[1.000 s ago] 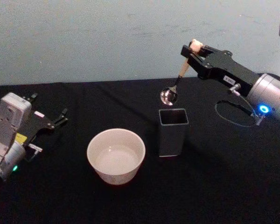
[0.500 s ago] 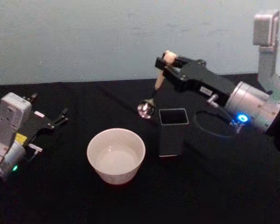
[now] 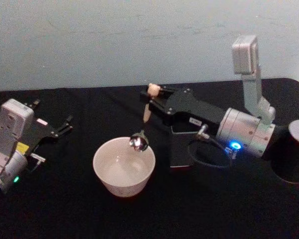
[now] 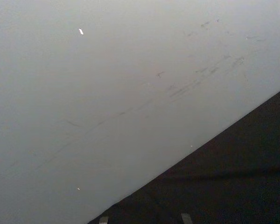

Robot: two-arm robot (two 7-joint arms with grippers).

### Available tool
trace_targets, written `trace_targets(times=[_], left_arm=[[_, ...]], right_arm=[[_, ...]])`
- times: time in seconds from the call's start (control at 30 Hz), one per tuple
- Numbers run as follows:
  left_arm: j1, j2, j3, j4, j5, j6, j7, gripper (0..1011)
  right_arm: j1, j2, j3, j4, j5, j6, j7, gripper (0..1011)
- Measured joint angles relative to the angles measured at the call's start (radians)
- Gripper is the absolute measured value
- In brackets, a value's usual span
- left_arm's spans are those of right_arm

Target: Pick up the stirring spoon with one hand, stir inside the cup, then place it back in its original position.

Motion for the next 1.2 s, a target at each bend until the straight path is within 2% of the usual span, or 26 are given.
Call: trace_targets(times=[0.37, 1.2], left_arm=[[0.0, 0.0, 0.0, 0.0, 0.0, 0.0, 0.0, 1001], [0.0, 0.0, 0.0, 0.0, 0.0, 0.0, 0.0, 1001]], right_arm=[[0.008, -0.011, -0.056, 0.048, -0.073, -0.025, 0.042, 211], [0.033, -0.082, -0.108, 0.111, -0.162, -0.053, 0.078, 210]])
